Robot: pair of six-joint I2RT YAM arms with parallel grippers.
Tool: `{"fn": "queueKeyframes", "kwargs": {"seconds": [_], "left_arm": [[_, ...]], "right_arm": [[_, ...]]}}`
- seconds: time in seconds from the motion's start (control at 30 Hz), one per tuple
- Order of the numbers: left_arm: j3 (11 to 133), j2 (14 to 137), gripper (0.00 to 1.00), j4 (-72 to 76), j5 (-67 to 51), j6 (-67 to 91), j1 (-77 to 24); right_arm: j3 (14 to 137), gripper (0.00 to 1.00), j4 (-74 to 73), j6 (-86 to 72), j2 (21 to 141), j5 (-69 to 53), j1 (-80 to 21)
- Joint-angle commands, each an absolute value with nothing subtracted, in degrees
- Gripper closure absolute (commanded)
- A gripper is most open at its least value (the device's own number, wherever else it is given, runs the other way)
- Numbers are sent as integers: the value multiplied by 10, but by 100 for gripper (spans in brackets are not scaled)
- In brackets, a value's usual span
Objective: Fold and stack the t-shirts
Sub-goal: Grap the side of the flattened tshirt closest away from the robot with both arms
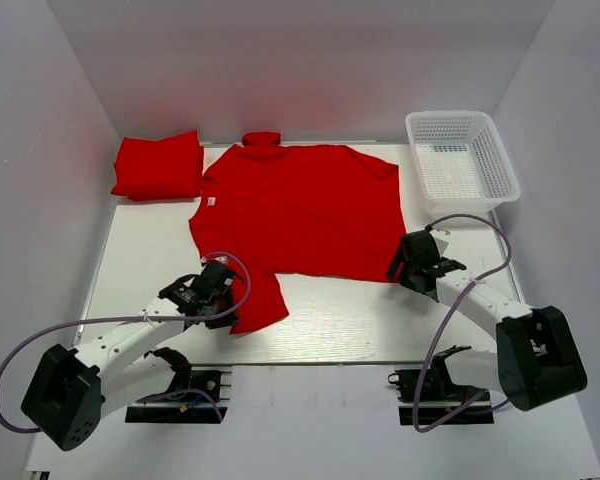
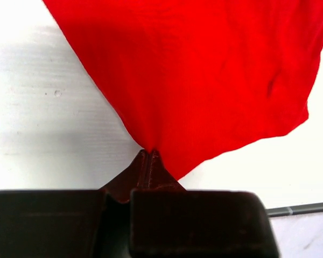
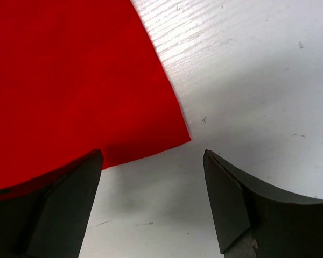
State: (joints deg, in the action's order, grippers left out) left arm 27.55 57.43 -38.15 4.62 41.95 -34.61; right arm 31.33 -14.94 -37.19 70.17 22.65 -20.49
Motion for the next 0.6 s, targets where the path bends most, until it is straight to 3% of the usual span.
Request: {"fn": "queueKeyframes", "kwargs": {"seconds": [0.0, 0.27, 0.47, 0.57], "left_arm": [[272, 556, 100, -400, 24, 426, -348], [272, 555, 100, -408, 6, 434, -348], [288, 542, 100, -426, -11, 439, -348], [295, 528, 100, -446, -25, 445, -348]], "right_arm": [[323, 20, -119, -389, 724, 215, -198], [286, 28, -85, -397, 726, 212, -194], [266, 69, -69, -398, 730, 233, -191], [261, 100, -94, -395, 709, 227, -192]]}}
